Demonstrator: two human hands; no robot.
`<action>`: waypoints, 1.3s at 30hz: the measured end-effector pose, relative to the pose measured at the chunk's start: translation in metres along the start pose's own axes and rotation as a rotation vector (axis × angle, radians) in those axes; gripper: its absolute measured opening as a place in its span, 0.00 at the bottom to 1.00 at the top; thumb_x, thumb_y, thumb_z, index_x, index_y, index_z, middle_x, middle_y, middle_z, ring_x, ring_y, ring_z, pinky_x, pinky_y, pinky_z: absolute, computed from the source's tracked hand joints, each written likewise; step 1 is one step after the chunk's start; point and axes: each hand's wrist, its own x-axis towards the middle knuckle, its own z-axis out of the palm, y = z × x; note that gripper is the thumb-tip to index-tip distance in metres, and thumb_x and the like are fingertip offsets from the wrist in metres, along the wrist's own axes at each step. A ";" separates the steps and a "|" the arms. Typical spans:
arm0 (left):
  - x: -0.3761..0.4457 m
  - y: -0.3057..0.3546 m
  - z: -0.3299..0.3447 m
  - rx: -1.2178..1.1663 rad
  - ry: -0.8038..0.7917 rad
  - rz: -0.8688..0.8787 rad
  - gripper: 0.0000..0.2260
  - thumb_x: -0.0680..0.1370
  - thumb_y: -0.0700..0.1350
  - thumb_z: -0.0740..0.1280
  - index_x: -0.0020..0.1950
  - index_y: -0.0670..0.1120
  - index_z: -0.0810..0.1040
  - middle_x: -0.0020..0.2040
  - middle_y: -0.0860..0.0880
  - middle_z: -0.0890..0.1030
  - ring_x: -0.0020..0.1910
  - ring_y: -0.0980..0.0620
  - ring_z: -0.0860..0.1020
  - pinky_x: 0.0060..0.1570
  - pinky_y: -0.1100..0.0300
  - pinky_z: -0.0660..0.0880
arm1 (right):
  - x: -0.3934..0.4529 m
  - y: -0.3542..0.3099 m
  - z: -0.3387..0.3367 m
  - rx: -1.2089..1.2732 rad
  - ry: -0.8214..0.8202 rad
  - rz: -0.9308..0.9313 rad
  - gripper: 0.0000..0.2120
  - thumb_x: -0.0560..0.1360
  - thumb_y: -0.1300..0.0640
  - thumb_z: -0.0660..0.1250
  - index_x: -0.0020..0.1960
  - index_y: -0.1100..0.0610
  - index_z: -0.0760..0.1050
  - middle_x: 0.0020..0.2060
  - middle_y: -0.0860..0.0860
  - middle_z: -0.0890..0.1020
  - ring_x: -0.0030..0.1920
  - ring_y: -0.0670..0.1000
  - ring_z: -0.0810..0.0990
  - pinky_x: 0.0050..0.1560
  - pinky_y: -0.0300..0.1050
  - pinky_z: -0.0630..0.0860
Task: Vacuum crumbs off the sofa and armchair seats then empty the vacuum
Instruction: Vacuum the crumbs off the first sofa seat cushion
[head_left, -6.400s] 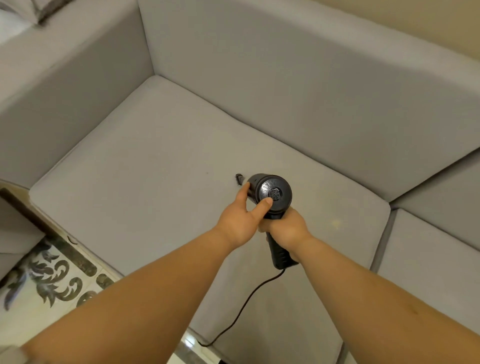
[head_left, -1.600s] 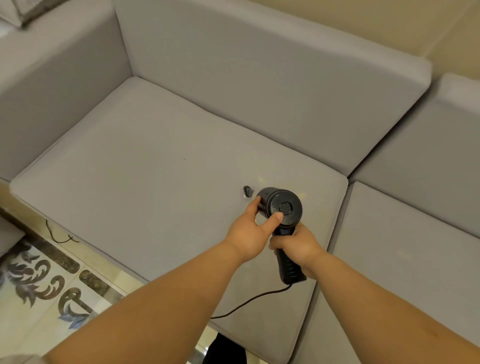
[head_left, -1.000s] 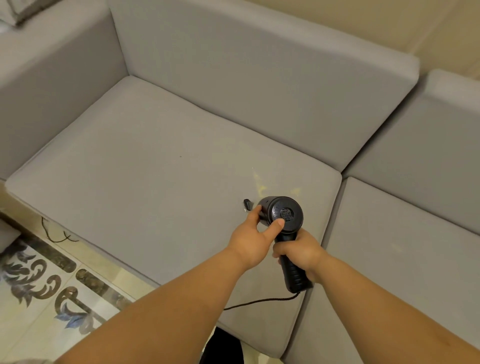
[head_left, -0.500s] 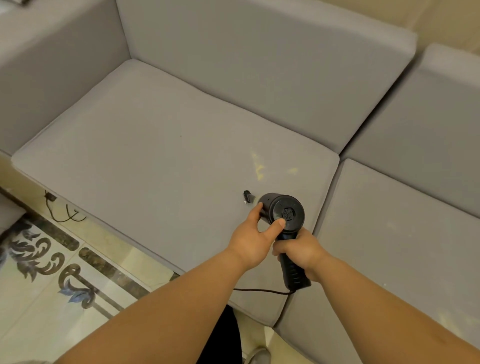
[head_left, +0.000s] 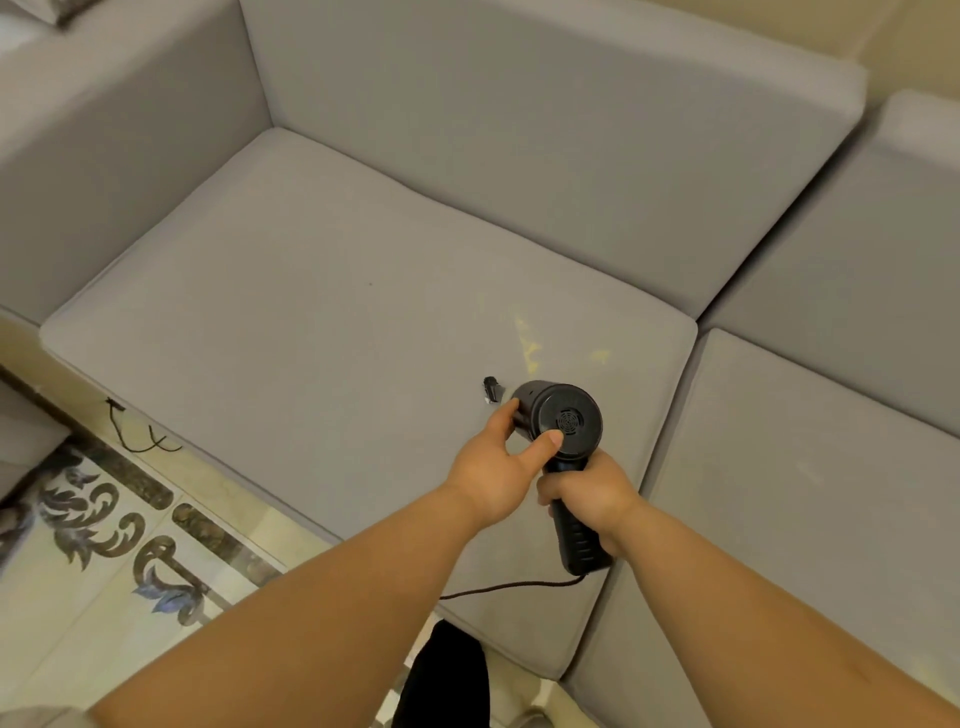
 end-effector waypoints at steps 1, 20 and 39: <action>-0.002 -0.002 0.003 0.005 -0.013 -0.006 0.34 0.75 0.60 0.65 0.77 0.56 0.55 0.73 0.53 0.67 0.71 0.51 0.65 0.62 0.61 0.63 | -0.002 0.004 -0.001 -0.002 0.006 0.006 0.17 0.64 0.68 0.71 0.52 0.60 0.76 0.40 0.57 0.79 0.41 0.59 0.78 0.42 0.50 0.76; -0.017 -0.004 0.046 0.029 -0.072 0.017 0.34 0.75 0.58 0.67 0.77 0.55 0.55 0.74 0.52 0.66 0.72 0.52 0.64 0.66 0.60 0.62 | -0.015 0.046 -0.028 0.048 0.079 0.002 0.19 0.61 0.67 0.71 0.52 0.60 0.77 0.39 0.57 0.81 0.39 0.59 0.79 0.40 0.49 0.76; -0.006 -0.009 -0.039 -0.052 0.149 0.005 0.31 0.76 0.58 0.65 0.76 0.57 0.56 0.67 0.53 0.72 0.57 0.57 0.72 0.54 0.63 0.66 | 0.014 -0.022 0.045 -0.024 -0.080 -0.057 0.20 0.63 0.67 0.71 0.55 0.59 0.77 0.41 0.57 0.81 0.40 0.57 0.78 0.40 0.49 0.76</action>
